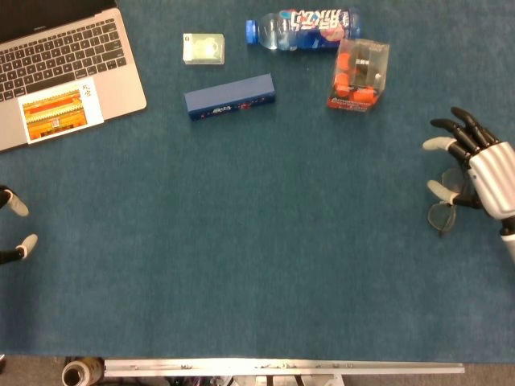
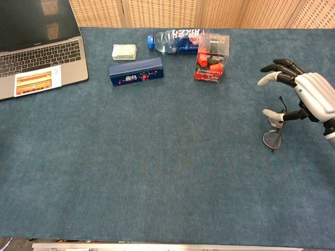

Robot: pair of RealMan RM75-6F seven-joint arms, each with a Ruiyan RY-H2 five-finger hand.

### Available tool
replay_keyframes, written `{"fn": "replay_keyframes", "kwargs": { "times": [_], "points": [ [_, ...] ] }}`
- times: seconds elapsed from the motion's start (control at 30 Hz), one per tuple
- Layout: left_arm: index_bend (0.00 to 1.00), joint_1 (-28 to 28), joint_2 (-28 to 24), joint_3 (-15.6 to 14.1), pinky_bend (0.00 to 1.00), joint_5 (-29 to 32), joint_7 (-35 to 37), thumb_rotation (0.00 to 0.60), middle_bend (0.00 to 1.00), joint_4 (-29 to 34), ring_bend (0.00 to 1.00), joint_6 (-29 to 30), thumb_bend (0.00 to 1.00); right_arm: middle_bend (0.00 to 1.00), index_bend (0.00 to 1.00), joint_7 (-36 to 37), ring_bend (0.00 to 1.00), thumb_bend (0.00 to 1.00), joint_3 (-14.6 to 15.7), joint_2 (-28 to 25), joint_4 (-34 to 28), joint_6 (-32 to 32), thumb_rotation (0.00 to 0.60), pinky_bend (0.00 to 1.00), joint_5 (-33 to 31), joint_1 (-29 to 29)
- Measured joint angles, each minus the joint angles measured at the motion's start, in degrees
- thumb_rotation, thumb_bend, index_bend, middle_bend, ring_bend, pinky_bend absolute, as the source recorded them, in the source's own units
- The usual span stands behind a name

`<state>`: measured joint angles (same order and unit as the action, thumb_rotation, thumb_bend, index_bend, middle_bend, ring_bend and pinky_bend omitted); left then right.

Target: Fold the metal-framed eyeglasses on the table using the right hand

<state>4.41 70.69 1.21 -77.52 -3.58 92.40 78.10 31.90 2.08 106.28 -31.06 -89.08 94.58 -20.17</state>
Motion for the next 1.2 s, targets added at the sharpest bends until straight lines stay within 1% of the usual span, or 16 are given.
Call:
{"fn": "replay_keyframes", "kwargs": {
  "times": [0.27, 0.5, 0.9, 1.2],
  "points": [
    [0.49, -0.1, 0.2, 0.0, 0.51, -0.1, 0.5, 0.600, 0.36, -0.4, 0.24, 0.0, 0.16, 0.22, 0.37, -0.7, 0.09, 0.15, 1.0, 0.2, 0.4, 0.0, 0.600, 0.30, 0.9, 0.6],
    [0.49, -0.2, 0.3, -0.1, 0.51, -0.2, 0.7, 0.600, 0.36, -0.6, 0.24, 0.2, 0.16, 0.22, 0.37, -0.7, 0.09, 0.15, 1.2, 0.6, 0.9, 0.2, 0.600, 0.30, 1.2, 0.8],
    [0.49, -0.1, 0.3, 0.0, 0.51, -0.4, 0.5, 0.600, 0.36, -0.5, 0.24, 0.1, 0.16, 0.22, 0.37, -1.4, 0.09, 0.15, -1.1, -1.0, 1.2, -3.0, 0.600, 0.30, 0.3, 0.4],
    [0.49, 0.0, 0.0, 0.1, 0.51, -0.6, 0.0, 0.600, 0.36, 0.0, 0.24, 0.3, 0.16, 0.22, 0.37, -2.9, 0.09, 0.15, 0.1, -2.7, 2.1, -4.9, 0.600, 0.30, 2.4, -0.1]
  ]
}}
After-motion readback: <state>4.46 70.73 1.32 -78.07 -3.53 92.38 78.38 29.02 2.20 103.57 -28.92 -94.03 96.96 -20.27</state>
